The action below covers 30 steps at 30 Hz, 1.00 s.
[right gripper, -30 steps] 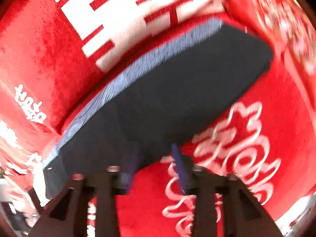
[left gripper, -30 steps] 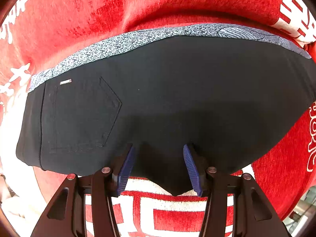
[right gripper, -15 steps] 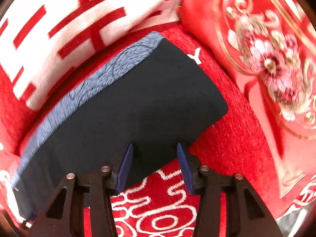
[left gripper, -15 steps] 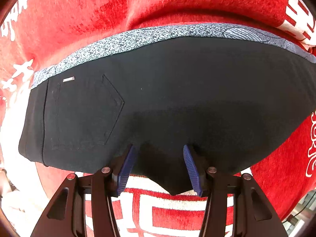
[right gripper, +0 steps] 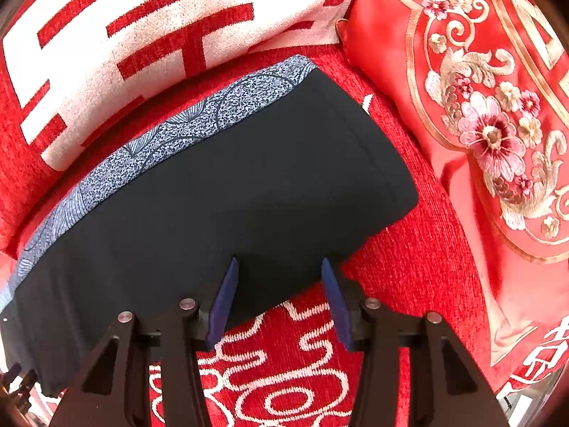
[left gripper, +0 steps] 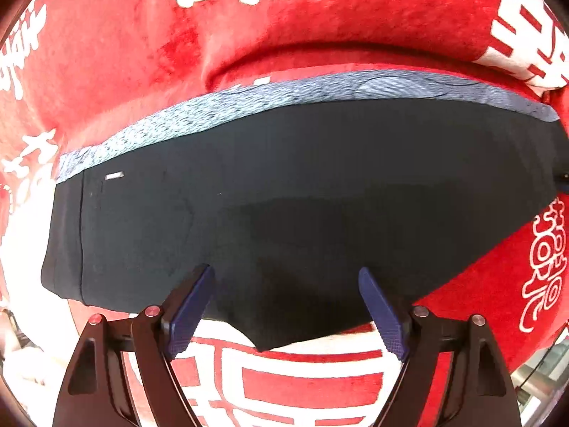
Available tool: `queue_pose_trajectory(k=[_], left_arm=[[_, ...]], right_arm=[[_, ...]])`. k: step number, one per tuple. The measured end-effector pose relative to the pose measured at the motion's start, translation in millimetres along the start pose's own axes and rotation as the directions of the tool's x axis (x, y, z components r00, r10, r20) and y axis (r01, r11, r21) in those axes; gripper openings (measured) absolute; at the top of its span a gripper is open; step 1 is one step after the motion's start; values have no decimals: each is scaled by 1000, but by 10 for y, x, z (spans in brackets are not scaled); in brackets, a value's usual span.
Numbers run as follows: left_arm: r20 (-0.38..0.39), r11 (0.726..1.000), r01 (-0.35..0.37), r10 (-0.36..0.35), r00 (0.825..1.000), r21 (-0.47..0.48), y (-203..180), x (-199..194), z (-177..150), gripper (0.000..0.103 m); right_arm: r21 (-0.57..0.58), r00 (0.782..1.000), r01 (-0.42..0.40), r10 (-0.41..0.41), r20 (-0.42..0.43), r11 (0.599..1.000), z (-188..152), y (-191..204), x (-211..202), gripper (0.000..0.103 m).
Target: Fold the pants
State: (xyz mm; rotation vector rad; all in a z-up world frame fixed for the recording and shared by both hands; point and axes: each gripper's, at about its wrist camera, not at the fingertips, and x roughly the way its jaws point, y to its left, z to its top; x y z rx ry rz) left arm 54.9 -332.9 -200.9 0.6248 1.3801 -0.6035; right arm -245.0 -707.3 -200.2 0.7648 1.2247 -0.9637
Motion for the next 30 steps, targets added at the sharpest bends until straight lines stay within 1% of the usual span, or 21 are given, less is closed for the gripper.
queue_pose_trajectory(k=[1, 2, 3, 6, 13, 17, 20, 30], left_arm=[[-1, 1000, 3, -3, 1000, 3, -29, -6, 2, 84], [-2, 1000, 3, -3, 1000, 6, -59, -9, 4, 84], [-3, 1000, 2, -2, 1000, 9, -87, -11, 8, 84], [-8, 1000, 5, -4, 1000, 19, -164, -12, -16, 84], [-8, 999, -4, 4, 1000, 48, -376, -33, -3, 84], [-8, 998, -4, 4, 1000, 55, -516, -71, 20, 84], [-6, 998, -1, 1, 1000, 60, -620, -99, 32, 84], [-2, 997, 9, -9, 1000, 71, -945, -170, 132, 84]], right_arm=[[6, 1000, -2, 2, -2, 1000, 18, 17, -2, 57], [15, 1000, 1, -1, -10, 1000, 19, 1, 0, 68], [26, 1000, 11, -10, -22, 1000, 17, -22, 9, 74], [76, 999, -18, 20, -33, 997, -15, -112, 5, 74], [-22, 1000, 5, -5, 0, 1000, -145, -13, -221, 74], [-57, 999, -30, 31, 20, 998, -243, 94, -413, 74], [-96, 999, -46, 49, 25, 994, -352, 275, -543, 74], [-162, 994, -102, 106, 18, 981, -471, 511, -613, 74]])
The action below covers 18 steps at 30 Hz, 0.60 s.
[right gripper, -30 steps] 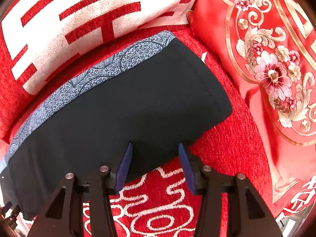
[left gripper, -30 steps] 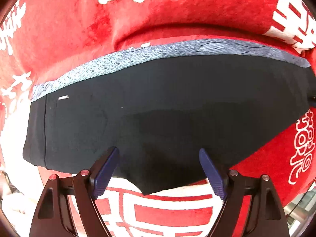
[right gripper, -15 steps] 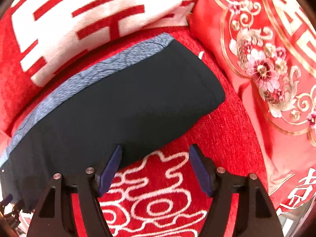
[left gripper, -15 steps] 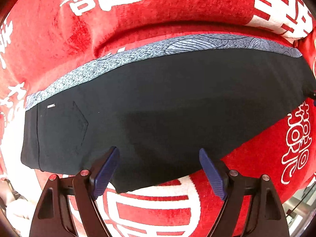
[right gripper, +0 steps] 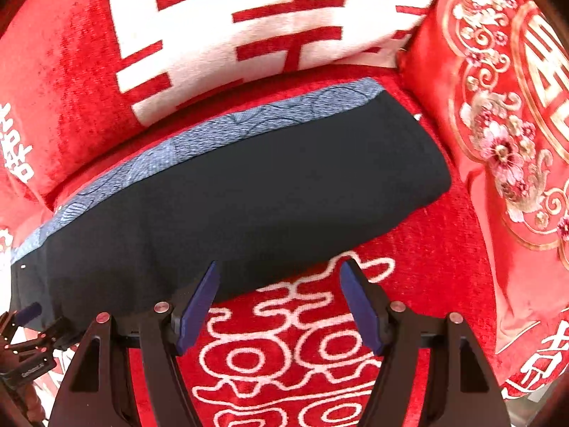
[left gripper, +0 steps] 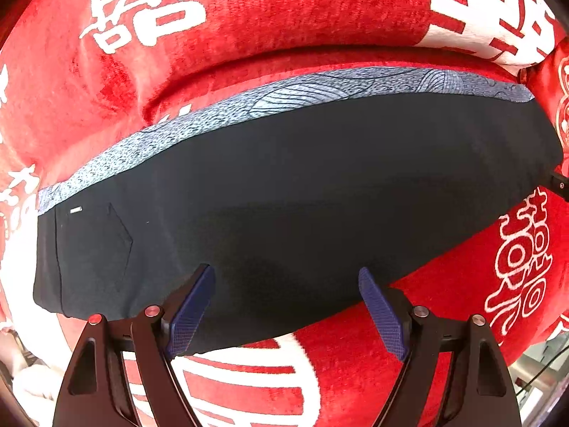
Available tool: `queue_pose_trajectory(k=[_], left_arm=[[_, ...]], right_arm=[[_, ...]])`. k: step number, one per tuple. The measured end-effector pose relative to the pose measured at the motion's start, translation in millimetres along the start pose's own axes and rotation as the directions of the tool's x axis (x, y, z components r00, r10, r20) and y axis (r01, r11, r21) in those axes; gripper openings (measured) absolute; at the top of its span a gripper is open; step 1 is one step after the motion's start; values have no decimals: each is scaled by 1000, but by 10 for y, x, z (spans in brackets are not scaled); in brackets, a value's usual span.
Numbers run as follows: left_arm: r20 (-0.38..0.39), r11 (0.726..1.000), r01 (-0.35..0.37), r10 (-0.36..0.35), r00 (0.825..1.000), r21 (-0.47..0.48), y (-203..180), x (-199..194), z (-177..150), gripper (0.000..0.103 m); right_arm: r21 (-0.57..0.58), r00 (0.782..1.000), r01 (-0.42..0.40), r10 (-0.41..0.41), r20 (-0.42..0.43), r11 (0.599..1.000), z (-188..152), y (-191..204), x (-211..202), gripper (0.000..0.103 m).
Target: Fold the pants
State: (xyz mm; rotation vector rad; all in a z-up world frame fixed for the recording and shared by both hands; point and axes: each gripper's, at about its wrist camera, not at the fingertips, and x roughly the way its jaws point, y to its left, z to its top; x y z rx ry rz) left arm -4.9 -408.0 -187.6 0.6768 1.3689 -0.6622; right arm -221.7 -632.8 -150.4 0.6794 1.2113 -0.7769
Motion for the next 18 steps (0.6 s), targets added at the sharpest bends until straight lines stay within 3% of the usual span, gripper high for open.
queue_pose_trajectory(k=[18], left_arm=[[12, 999, -28, 28, 1000, 31, -231, 101, 205, 84]], right_arm=[[-67, 999, -36, 37, 9, 997, 173, 106, 126, 74]])
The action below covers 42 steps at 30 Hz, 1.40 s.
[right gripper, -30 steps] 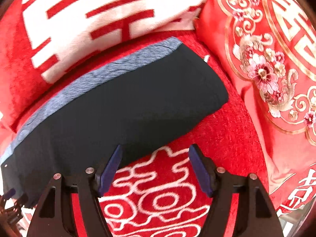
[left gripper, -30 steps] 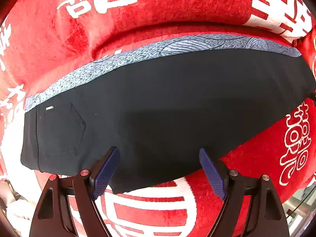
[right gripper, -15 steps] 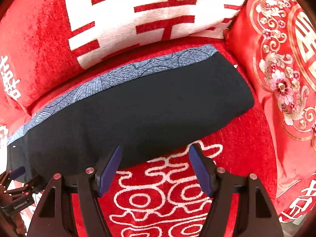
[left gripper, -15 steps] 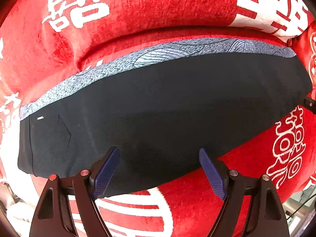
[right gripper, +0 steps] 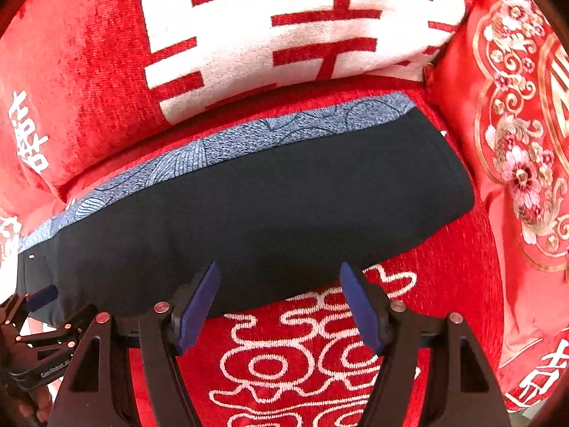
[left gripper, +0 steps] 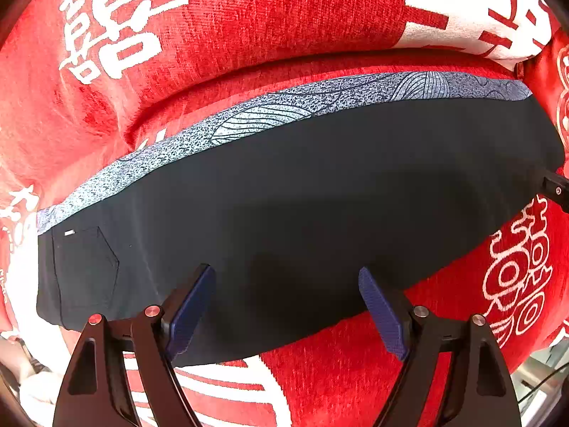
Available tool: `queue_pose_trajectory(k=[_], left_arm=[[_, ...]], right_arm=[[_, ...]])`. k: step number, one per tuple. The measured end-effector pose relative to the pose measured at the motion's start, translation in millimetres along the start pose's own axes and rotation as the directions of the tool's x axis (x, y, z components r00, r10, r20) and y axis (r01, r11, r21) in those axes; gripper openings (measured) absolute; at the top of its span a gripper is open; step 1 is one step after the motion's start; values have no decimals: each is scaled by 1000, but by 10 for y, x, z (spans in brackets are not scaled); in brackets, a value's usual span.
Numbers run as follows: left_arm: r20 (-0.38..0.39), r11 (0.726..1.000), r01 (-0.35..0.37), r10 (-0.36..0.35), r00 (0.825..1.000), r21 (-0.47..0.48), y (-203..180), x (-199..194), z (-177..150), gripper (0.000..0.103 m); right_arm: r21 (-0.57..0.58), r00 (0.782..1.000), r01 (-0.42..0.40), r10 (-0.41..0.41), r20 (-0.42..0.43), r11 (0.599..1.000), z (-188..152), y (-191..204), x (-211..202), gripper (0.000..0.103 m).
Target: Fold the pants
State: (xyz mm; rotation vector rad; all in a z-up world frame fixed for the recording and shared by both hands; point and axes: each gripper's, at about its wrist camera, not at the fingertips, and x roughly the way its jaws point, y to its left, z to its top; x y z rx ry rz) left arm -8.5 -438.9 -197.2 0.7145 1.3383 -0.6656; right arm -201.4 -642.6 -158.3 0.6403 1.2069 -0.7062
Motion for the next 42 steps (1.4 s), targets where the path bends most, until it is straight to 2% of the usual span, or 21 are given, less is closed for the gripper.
queue_pose_trajectory(k=[7, 15, 19, 22, 25, 27, 29, 33, 37, 39, 42], left_arm=[[8, 1000, -3, 3, 1000, -19, -19, 32, 128, 84], [48, 999, 14, -13, 999, -31, -123, 83, 512, 84], [19, 999, 17, -16, 1000, -31, -248, 229, 571, 84], [-2, 1000, 11, -11, 1000, -26, -313, 338, 522, 84], [22, 999, -16, 17, 1000, -29, -307, 356, 496, 94], [14, 999, -4, 4, 1000, -41, -259, 395, 501, 96], [-1, 998, 1, -1, 1000, -58, -182, 456, 526, 101], [-10, 998, 10, -10, 1000, -57, -134, 492, 549, 101], [-7, 999, -24, 23, 1000, -40, -193, 486, 598, 101], [-12, 999, -31, 30, 999, -42, -198, 470, 618, 101], [-26, 999, 4, -5, 1000, -49, -216, 405, 639, 101]], right_arm=[[-40, 999, -27, 28, 24, 999, 168, 185, 30, 74], [39, 999, -31, 29, 45, 999, 541, 16, 159, 74], [18, 1000, -9, 8, 23, 1000, 711, -3, 313, 74], [24, 1000, -1, 2, -18, 1000, 705, -42, 457, 74], [49, 996, 0, 4, -89, 999, 591, -133, 666, 74], [43, 999, -20, 22, -46, 999, 530, -167, 639, 75], [18, 999, -14, 14, -46, 1000, 477, -166, 608, 75], [54, 998, -52, 53, -34, 997, 377, -262, 475, 76], [193, 985, -167, 170, 2, 967, 201, -591, 301, 76], [281, 969, -244, 246, 29, 928, 73, -823, 253, 76], [400, 952, -295, 305, 40, 868, -140, -1151, 285, 76]])
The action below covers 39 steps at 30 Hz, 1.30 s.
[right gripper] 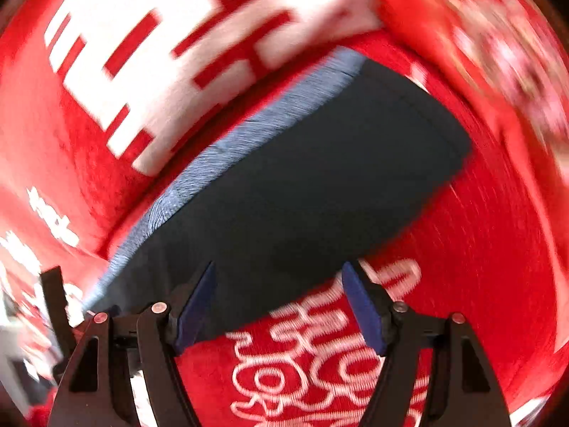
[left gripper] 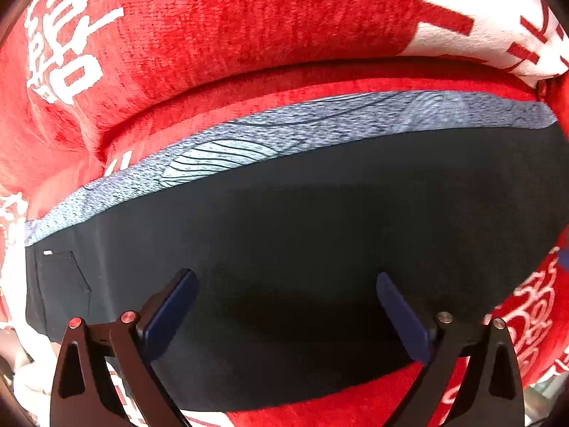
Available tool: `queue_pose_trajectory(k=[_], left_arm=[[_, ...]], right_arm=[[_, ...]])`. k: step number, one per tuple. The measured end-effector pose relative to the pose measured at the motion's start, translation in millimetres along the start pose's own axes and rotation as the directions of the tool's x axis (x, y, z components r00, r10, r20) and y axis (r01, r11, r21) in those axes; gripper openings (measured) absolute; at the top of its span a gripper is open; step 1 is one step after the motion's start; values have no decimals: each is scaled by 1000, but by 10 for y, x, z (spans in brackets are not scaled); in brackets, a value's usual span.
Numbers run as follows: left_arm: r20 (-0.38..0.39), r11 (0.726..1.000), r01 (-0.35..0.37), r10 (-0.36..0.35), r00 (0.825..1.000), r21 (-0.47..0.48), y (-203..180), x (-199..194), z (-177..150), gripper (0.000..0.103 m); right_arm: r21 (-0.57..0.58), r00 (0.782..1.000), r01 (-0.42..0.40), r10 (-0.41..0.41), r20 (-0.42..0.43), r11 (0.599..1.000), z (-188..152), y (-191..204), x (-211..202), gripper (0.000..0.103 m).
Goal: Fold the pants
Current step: 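Move the right gripper to one end of the trouser bundle and close on it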
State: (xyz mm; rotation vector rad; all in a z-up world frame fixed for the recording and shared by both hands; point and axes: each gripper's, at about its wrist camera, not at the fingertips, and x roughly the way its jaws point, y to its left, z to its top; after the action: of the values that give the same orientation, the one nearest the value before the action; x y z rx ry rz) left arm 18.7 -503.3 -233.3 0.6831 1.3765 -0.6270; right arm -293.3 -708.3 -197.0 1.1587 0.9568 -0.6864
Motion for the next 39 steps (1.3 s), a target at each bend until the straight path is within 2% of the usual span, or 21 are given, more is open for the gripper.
queue_pose_trajectory(k=[2, 7, 13, 19, 23, 32, 36, 37, 38, 39], left_arm=[[-5, 1000, 31, -31, 1000, -6, -59, -69, 10, 101], [6, 997, 80, -80, 997, 15, -434, -196, -9, 101], [11, 995, 92, -92, 996, 47, -802, -142, 32, 101], [5, 995, 96, -96, 995, 23, -849, 31, 77, 101], [8, 995, 99, -99, 995, 14, -772, 64, 2, 101], [31, 996, 89, -90, 995, 31, -901, 101, -68, 102], [32, 997, 74, -75, 997, 29, -953, 11, -46, 101], [44, 997, 70, -71, 996, 26, -959, -42, -31, 99], [59, 997, 68, -69, 996, 21, -974, -104, -30, 90], [74, 998, 69, -70, 995, 16, -981, -157, -15, 85]], right_arm=[[84, 1000, -20, 20, 7, 996, -53, -271, -45, 76], [188, 995, -93, 85, 51, 978, -282, -485, -143, 76], [194, 984, -164, 148, 95, 967, -221, -645, -219, 76], [216, 971, -227, 203, 128, 950, -123, -686, -179, 76], [219, 954, -283, 252, 162, 934, -61, -757, -158, 76], [215, 912, -371, 310, 269, 904, 160, -768, -64, 77], [225, 916, -364, 303, 263, 904, 278, -676, 13, 77], [244, 922, -358, 299, 246, 901, 308, -676, 18, 77], [256, 925, -354, 296, 238, 900, 320, -683, 16, 75], [273, 934, -335, 281, 221, 902, 336, -693, 19, 65]])
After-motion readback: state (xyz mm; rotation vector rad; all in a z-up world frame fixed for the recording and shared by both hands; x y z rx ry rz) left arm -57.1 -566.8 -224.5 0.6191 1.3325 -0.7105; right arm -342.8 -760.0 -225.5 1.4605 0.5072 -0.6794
